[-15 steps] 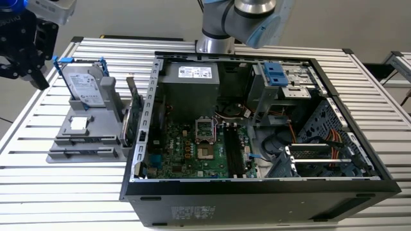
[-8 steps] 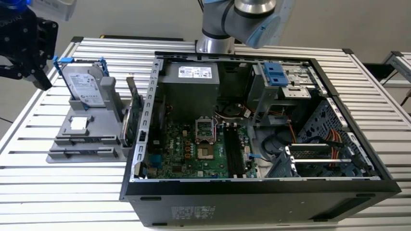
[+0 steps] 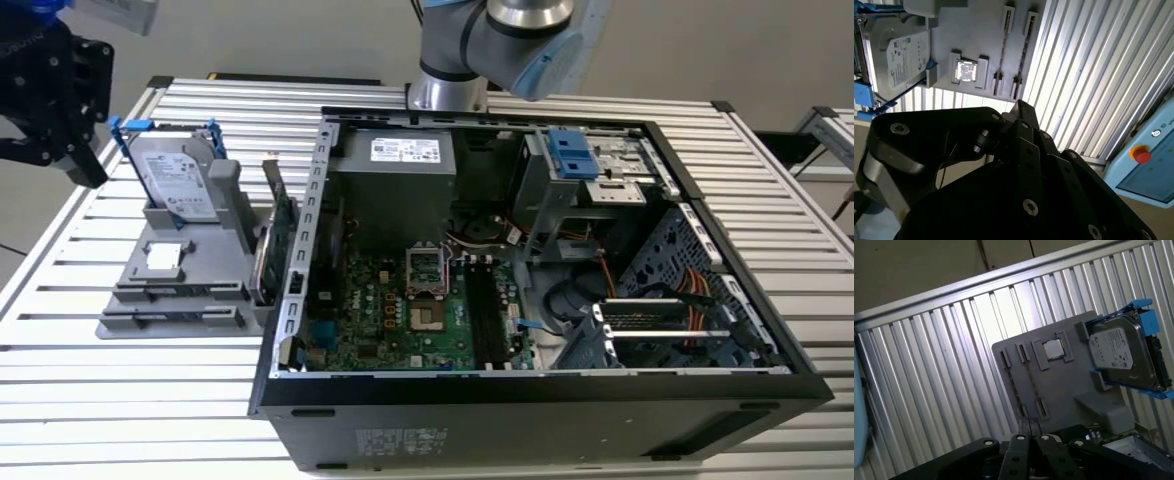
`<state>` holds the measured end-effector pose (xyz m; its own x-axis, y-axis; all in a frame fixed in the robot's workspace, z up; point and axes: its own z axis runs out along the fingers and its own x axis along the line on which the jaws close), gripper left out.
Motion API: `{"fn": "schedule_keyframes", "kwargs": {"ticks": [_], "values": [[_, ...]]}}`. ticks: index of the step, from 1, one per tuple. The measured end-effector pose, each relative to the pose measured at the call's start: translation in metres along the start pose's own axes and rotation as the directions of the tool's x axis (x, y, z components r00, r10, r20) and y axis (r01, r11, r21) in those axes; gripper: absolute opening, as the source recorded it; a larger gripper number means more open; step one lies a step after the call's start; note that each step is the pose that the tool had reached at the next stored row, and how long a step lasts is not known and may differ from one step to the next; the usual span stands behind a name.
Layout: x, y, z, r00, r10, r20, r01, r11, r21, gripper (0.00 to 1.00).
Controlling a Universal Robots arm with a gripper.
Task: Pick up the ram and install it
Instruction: 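Pick up the ram and move it above insertion slot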
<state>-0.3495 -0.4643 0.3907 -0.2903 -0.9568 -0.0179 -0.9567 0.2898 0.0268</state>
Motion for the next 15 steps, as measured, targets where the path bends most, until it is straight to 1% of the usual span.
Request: {"fn": "schedule_keyframes", "kwargs": {"ticks": [3,6,12,15], "values": [[0.0,0.0,0.0001,0.999,-0.044,-0.0012,0.044,0.999,-0.0009,0.0],[0.0,0.0,0.0004,0.9961,-0.089,-0.0023,0.089,0.9961,-0.0017,0.0],[0.0,-0.0001,0.0009,0.9868,-0.162,-0.0041,0.162,0.9868,-0.0032,0.0],[0.0,0.0,0.0011,0.9808,-0.195,-0.0049,0.195,0.9808,-0.004,0.0]]}}
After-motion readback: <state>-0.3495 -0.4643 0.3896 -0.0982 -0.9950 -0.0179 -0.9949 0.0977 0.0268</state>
